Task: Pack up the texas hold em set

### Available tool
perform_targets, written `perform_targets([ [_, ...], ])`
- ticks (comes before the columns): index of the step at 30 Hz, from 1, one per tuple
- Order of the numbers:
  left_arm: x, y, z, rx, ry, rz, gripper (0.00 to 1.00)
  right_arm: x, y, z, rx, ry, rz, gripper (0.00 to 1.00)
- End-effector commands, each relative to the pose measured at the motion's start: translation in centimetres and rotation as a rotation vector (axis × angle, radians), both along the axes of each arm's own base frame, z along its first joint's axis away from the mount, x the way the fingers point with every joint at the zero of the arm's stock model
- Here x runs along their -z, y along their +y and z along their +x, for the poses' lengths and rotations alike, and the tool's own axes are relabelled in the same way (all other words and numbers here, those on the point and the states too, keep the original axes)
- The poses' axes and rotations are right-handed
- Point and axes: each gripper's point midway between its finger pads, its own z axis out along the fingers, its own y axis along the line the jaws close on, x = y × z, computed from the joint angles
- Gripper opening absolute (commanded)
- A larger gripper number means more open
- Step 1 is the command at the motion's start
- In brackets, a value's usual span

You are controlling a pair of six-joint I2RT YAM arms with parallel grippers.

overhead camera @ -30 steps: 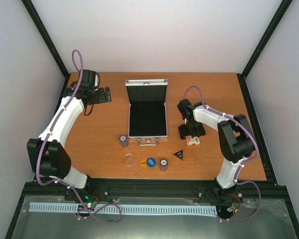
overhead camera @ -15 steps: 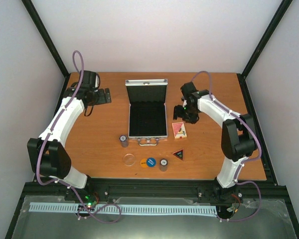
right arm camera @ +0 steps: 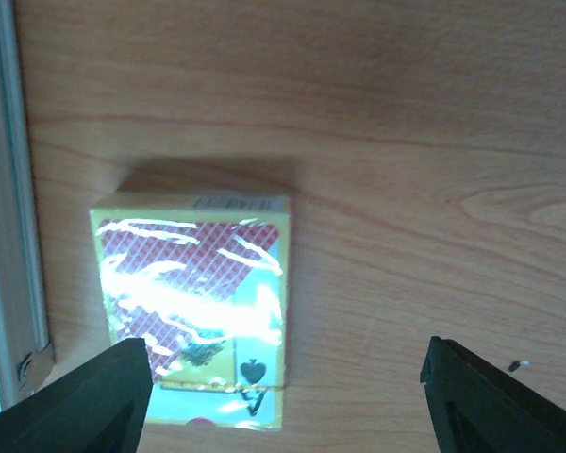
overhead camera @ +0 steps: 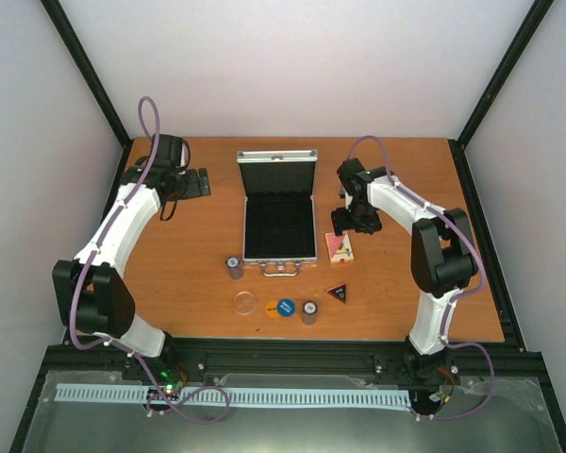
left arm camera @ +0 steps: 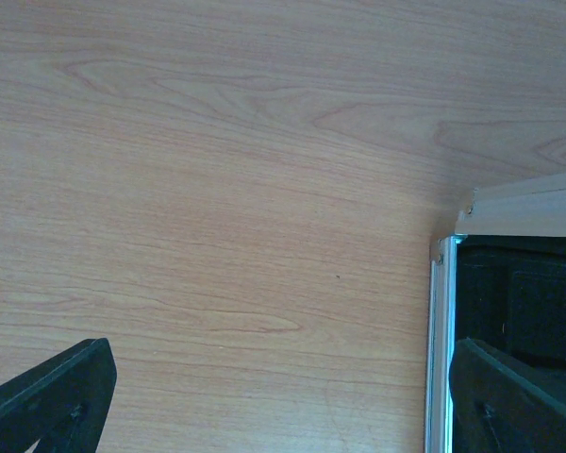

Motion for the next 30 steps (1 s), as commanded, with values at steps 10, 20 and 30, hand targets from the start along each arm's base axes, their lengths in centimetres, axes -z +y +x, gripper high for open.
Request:
perform_targets([
  [10, 0.0, -0.6, 0.6, -0.001, 0.008, -0.023, 1.00, 2.1, 3.4, -3.3, -0.118, 0.066, -0.028, 0.86],
  [20, -0.3, -0.2, 0.3, -0.001, 0.003, -0.002, 1.00, 4.2, 2.3, -3.8, -0.118, 0.081, -0.087, 0.91],
  [30, -0.3, -0.1, 0.2, 0.001, 0.008, 0.011, 1.00, 5.7, 2.4, -3.3, -0.119, 0.089, -0.087, 0.89],
])
